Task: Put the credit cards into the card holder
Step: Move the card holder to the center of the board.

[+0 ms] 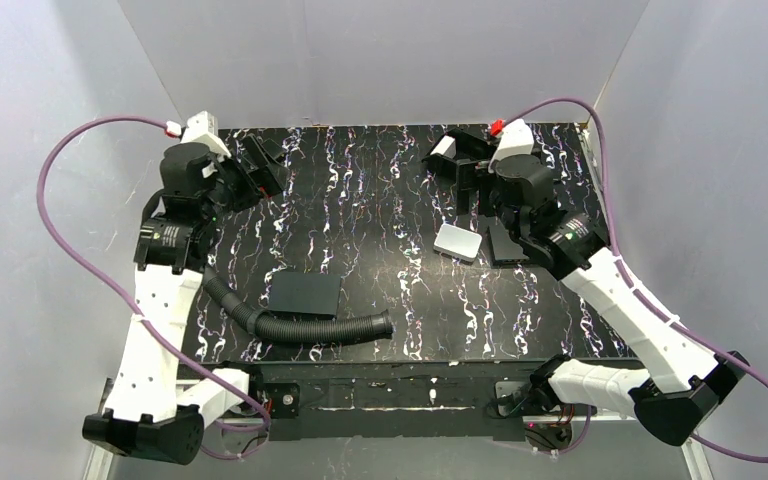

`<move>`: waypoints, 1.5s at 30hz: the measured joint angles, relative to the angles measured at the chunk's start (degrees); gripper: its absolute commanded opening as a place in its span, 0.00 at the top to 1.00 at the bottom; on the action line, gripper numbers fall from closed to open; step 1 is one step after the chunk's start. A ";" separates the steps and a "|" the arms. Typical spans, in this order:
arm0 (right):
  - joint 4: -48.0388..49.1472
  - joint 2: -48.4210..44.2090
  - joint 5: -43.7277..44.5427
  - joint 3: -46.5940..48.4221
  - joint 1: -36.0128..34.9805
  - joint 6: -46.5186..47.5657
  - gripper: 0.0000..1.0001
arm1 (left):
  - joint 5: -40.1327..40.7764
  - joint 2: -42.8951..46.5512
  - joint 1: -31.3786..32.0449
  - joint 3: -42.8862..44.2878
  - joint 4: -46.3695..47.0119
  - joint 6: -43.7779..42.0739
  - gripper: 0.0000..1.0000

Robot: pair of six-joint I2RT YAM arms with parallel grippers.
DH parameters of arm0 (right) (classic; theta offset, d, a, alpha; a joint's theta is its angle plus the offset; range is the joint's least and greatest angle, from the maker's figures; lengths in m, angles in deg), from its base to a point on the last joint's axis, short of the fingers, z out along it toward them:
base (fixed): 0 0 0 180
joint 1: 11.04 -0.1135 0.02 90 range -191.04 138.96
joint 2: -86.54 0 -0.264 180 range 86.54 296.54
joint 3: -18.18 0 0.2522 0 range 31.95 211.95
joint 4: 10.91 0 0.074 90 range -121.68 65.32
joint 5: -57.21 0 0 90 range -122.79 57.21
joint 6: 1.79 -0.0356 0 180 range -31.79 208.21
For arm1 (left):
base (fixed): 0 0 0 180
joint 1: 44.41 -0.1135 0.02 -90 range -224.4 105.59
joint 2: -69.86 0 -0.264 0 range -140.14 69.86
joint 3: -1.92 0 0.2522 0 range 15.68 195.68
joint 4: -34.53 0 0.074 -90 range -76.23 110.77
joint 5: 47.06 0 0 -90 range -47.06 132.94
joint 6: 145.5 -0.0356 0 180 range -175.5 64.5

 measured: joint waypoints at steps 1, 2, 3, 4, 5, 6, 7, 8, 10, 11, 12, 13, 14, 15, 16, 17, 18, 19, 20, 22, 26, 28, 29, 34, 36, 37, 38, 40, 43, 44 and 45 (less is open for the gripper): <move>-0.29 0.00 -0.16 -0.23 0.00 -0.25 0.00 | 0.65 -0.53 0.00 -0.62 -0.29 -0.05 0.01; -0.43 -0.03 -0.39 -0.54 0.00 -0.41 0.00 | 1.22 -0.96 -0.06 -1.20 -0.49 -0.07 0.01; -0.24 -0.18 -0.68 -1.08 0.00 -0.47 0.00 | 1.68 -1.42 -0.29 -2.06 -0.55 -0.06 0.01; -0.21 -0.40 -1.15 -1.69 0.00 -0.50 0.00 | 1.64 -1.85 -0.82 -2.86 -0.46 0.04 0.01; 0.20 -0.80 -2.21 -2.71 0.00 -0.48 0.00 | 1.24 -2.36 -1.82 -3.95 -0.13 0.32 0.01; 0.44 -1.21 -3.55 -3.81 0.00 -0.38 0.00 | 0.48 -2.94 -3.25 -5.03 0.32 0.87 0.01; 0.64 -1.44 -4.75 -4.69 0.02 -0.31 0.00 | -0.66 -3.78 -5.07 -6.00 0.84 1.68 0.01; 0.98 -1.63 -6.20 -5.68 0.02 -0.23 0.00 | -2.09 -5.00 -7.25 -6.87 1.60 2.68 0.01; 1.71 -1.63 -9.16 -7.21 0.00 -0.16 0.00 | -4.83 -8.89 -12.12 -8.36 4.15 5.64 0.01; 1.93 -1.51 -10.73 -7.78 0.00 -0.18 0.00 | -6.00 -11.20 -13.85 -8.66 5.28 7.06 0.01; 2.09 -1.40 -12.00 -8.18 0.00 -0.18 0.00 | -7.68 -14.34 -16.16 -8.86 7.08 9.03 0.01; 2.73 -1.38 -13.31 -8.68 0.00 -0.20 0.00 | -9.13 -17.28 -17.69 -8.94 8.78 10.65 0.01; 3.22 -1.38 -14.27 -9.04 -0.02 -0.22 0.00 | -10.50 -20.41 -19.12 -8.93 10.66 12.16 0.01; 4.03 -1.42 -15.36 -9.55 -0.02 -0.24 0.00 | -11.84 -24.58 -20.52 -8.77 13.18 13.89 0.01; 4.80 -1.44 -16.42 -10.05 -0.02 -0.27 0.00 | -12.30 -27.92 -21.32 -8.28 14.48 14.78 0.01; 5.55 -1.46 -17.31 -10.53 -0.02 -0.33 0.00 | -12.38 -32.05 -22.09 -7.16 15.41 15.57 0.01; 6.01 -1.47 -18.12 -10.88 -0.02 -0.37 0.00 | -12.42 -36.68 -22.61 -5.27 16.16 15.99 0.01; 6.48 -1.49 -18.73 -11.16 -0.02 -0.39 0.00 | -12.35 -40.79 -22.86 -3.20 16.73 16.08 0.02; 6.62 -1.49 -19.38 -11.26 -0.02 -0.44 0.00 | -12.25 -44.74 -22.95 -0.57 16.92 16.06 0.06; 7.09 -1.49 -20.10 -11.27 -0.02 -0.44 0.00 | -12.30 -52.42 -22.95 5.64 17.84 16.41 0.16; 7.92 -1.49 -20.55 -11.27 -0.02 -0.46 0.00 | -13.23 -63.53 -22.95 13.98 22.84 18.77 0.31; 7.94 -1.43 -20.50 -11.27 -0.02 -0.44 0.00 | -13.58 -66.93 -22.95 15.02 26.42 20.74 0.35; 7.94 -1.35 -20.45 -11.27 -0.02 -0.44 0.00 | -13.60 -68.11 -22.95 15.08 27.92 21.82 0.35; 8.16 -0.14 -19.85 -11.19 -0.02 -0.44 0.00 | -12.42 -71.13 -22.76 17.77 33.64 25.01 0.47; 8.22 0.70 -19.77 -10.98 -0.02 -0.44 0.00 | -11.90 -73.63 -22.62 21.16 34.77 25.40 0.54; 8.23 1.17 -19.77 -10.82 -0.02 -0.42 0.00 | -11.81 -74.93 -22.52 22.68 35.29 25.62 0.55; 8.24 1.64 -19.78 -10.66 -0.02 -0.43 0.00 | -11.71 -75.99 -22.41 23.80 35.64 25.76 0.55; 8.26 2.45 -19.82 -10.29 -0.02 -0.44 0.00 | -11.59 -77.68 -22.23 24.77 36.44 26.28 0.57; 8.25 3.32 -19.87 -9.84 -0.02 -0.46 0.00 | -11.65 -78.25 -22.03 25.70 36.68 26.86 0.65; 8.25 3.38 -19.86 -9.82 -0.02 -0.48 0.00 | -11.52 -78.59 -21.98 26.51 36.55 26.94 0.68; 8.25 3.42 -19.86 -9.77 -0.02 -0.49 0.00 | -11.42 -78.92 -21.92 27.15 36.45 27.02 0.72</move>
